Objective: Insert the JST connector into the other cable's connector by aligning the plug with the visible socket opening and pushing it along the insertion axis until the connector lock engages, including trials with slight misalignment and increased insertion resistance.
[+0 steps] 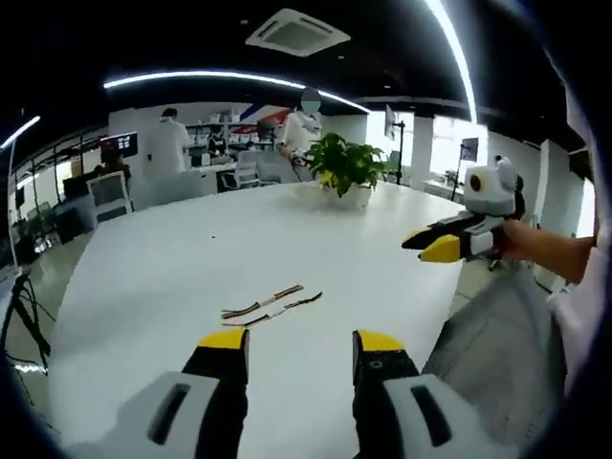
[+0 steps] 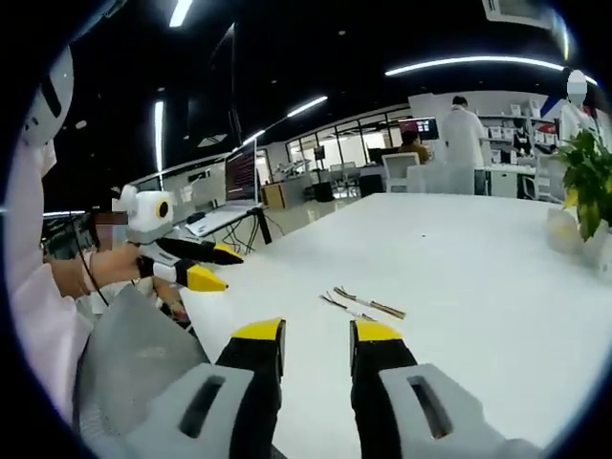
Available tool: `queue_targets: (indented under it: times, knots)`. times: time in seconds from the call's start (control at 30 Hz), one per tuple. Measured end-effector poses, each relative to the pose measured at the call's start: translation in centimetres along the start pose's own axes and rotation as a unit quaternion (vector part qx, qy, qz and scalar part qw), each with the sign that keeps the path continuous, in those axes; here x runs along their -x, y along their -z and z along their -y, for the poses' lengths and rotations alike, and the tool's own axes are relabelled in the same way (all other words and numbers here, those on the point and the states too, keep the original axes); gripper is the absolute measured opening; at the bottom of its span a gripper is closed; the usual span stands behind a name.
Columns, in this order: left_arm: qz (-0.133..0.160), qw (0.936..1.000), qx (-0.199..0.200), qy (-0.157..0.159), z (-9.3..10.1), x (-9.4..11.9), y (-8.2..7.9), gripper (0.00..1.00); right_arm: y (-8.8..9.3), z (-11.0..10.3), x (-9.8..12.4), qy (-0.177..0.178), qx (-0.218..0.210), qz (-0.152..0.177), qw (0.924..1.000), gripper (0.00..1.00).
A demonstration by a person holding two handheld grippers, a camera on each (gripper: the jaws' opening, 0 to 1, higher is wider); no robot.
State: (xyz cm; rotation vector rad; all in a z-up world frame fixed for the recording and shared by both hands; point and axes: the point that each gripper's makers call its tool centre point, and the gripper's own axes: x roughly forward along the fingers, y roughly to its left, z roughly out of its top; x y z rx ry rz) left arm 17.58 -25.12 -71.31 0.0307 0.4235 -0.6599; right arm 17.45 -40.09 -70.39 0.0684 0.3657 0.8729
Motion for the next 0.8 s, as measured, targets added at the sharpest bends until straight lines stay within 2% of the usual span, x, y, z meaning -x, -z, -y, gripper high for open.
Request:
queue_targets:
  times: [0.07, 0.1, 0.17, 0.27, 0.4, 0.5, 0.67, 0.8]
  knots:
    - [0.018, 0.9987, 0.043, 0.020, 1.0, -0.2, -0.4, 0.39, 0.2, -0.5, 0.1, -0.006, -0.015, 0.005, 0.9999, 0.20]
    - [0.026, 0.9987, 0.040, 0.016, 1.0, -0.2, -0.5, 0.39, 0.3, -0.6, 0.2, -0.008, -0.020, 0.006, 0.9997, 0.21]
    - [0.020, 0.9991, 0.035, 0.015, 1.4, -0.3, -0.2, 0.40, 0.4, -0.7, 0.2, -0.010, -0.024, 0.003, 0.9997, 0.22]
    - [-0.005, 0.9998, 0.007, 0.016, 2.0, -0.5, 1.0, 0.40, 0.5, -0.7, 0.3, -0.007, -0.013, -0.002, 0.9999, 0.23]
    - [-0.013, 0.9998, -0.008, 0.012, 2.4, -0.4, 1.6, 0.40, 0.8, -0.7, 0.4, -0.007, -0.012, -0.007, 0.9999, 0.23]
    - [-0.026, 0.9996, 0.008, 0.007, 2.4, 0.0, 2.8, 0.40, 1.5, -0.7, 0.3, -0.012, -0.007, -0.024, 0.9996, 0.22]
    - [-0.028, 0.9990, 0.035, 0.001, 2.2, 0.5, 3.7, 0.40, 2.0, -0.4, 0.2, -0.013, -0.008, -0.035, 0.9993, 0.25]
    - [-0.029, 0.9986, 0.044, -0.012, 1.5, 0.2, 3.7, 0.40, 3.5, -0.1, 0.0, -0.007, 0.000, -0.081, 0.9967, 0.30]
